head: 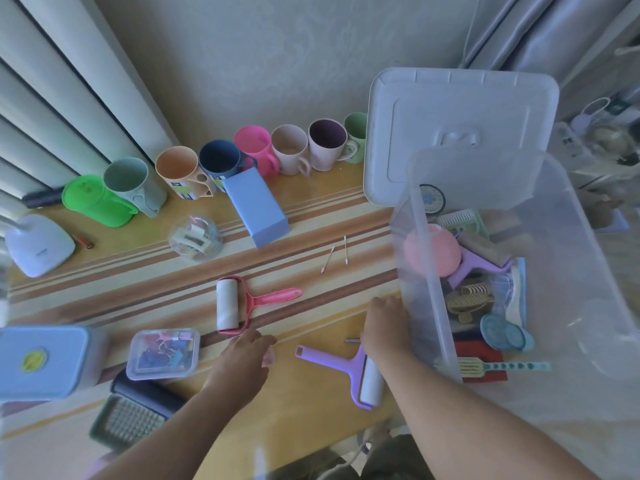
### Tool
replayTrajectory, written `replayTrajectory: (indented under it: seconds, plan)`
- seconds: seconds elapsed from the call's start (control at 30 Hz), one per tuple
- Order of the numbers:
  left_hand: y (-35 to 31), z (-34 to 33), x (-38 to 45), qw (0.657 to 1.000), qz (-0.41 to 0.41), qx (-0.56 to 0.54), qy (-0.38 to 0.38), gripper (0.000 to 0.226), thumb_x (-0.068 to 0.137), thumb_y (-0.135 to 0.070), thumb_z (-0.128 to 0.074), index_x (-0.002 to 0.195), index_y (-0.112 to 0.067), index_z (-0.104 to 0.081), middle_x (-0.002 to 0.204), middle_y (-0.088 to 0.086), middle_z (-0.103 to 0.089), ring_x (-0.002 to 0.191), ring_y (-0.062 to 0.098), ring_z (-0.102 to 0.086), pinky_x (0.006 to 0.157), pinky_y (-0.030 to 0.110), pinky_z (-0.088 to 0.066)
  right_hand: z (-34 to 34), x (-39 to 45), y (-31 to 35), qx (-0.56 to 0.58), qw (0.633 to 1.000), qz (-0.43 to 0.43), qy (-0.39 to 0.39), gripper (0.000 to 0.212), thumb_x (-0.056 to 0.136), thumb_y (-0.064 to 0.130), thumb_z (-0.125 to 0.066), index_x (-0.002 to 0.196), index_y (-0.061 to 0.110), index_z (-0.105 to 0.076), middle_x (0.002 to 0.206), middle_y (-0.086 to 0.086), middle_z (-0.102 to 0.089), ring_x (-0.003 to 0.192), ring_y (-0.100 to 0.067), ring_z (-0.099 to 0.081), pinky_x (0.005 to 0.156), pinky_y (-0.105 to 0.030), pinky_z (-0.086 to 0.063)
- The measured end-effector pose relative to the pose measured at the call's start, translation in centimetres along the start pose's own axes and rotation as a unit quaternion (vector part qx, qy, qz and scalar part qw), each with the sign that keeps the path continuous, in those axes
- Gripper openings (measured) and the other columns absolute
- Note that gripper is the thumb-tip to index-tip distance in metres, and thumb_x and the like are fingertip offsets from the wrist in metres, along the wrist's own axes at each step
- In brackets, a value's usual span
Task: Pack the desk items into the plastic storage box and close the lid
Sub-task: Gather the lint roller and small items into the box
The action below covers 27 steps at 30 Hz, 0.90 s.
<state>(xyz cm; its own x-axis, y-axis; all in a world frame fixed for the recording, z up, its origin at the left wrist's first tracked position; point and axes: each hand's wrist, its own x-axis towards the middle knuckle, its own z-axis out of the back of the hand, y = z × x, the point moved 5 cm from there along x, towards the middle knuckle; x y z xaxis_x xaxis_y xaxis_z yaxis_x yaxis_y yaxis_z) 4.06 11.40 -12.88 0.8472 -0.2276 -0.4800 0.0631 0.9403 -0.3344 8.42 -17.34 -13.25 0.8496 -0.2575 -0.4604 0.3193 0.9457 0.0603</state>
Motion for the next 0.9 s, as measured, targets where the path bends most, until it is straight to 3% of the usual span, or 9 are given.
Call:
replayTrajectory:
  seconds: [0.2,0.4,0.63,0.8,0.9]
  plan:
    - [-0.6,0.5,0.3,1.000,-0.012,-0.017,-0.008,0.056,0.090,-0.025,-0.069,0.143,-0.035,-0.054,0.137,-0.010,-0.052,0.120,0.015,-0.058,0.094,0.029,-0.051,0.0,0.8,-0.2,-0.021,0.999,0.014,0.023,0.020,0.088,-0.001,-0.052,0.094,0.019,-0.055,0.109,-0.006,-0.061,0.105,-0.030,-0.061,0.072,-0.035,-0.045]
    - [-1.6,0.4,0.4,0.999,-0.024,-0.029,0.000,0.054,0.088,-0.025,-0.069,0.140,-0.034,-0.058,0.129,-0.008,-0.054,0.116,0.016,-0.059,0.090,0.030,-0.052,-0.1,0.8,0.4,-0.085,0.993,0.063,0.045,0.020,0.087,0.000,-0.064,0.101,0.015,-0.064,0.097,-0.004,-0.069,0.093,-0.026,-0.068,0.063,-0.035,-0.051]
    - [-3.3,1.9,1.1,0.995,-0.035,-0.080,-0.038,0.048,0.084,-0.024,-0.072,0.131,-0.030,-0.065,0.127,-0.007,-0.055,0.113,0.014,-0.061,0.086,0.022,-0.047,-0.3,-0.4,1.4,-0.084,0.989,0.117,0.022,0.030,0.089,0.007,-0.065,0.093,0.022,-0.039,0.094,-0.004,-0.067,0.094,-0.027,-0.064,0.062,-0.036,-0.041]
    - [-5.0,4.5,3.5,0.993,-0.066,-0.086,-0.056,0.045,0.085,-0.030,-0.073,0.129,-0.028,-0.064,0.127,-0.005,-0.063,0.118,0.020,-0.059,0.098,0.033,-0.049,-0.2,-0.3,2.8,-0.041,0.990,0.137,0.021,0.018,0.096,0.020,-0.066,0.104,0.018,-0.050,0.090,-0.002,-0.061,0.084,-0.026,-0.061,0.061,-0.035,-0.040]
    - [-5.9,6.7,5.8,0.990,-0.073,-0.089,-0.076,0.048,0.085,-0.030,-0.075,0.132,-0.030,-0.064,0.126,-0.005,-0.065,0.114,0.019,-0.062,0.095,0.033,-0.051,0.1,0.2,2.9,0.052,0.991,0.127,0.003,0.027,0.093,0.015,-0.063,0.119,0.019,-0.055,0.093,0.002,-0.053,0.079,-0.022,-0.055,0.063,-0.033,-0.045]
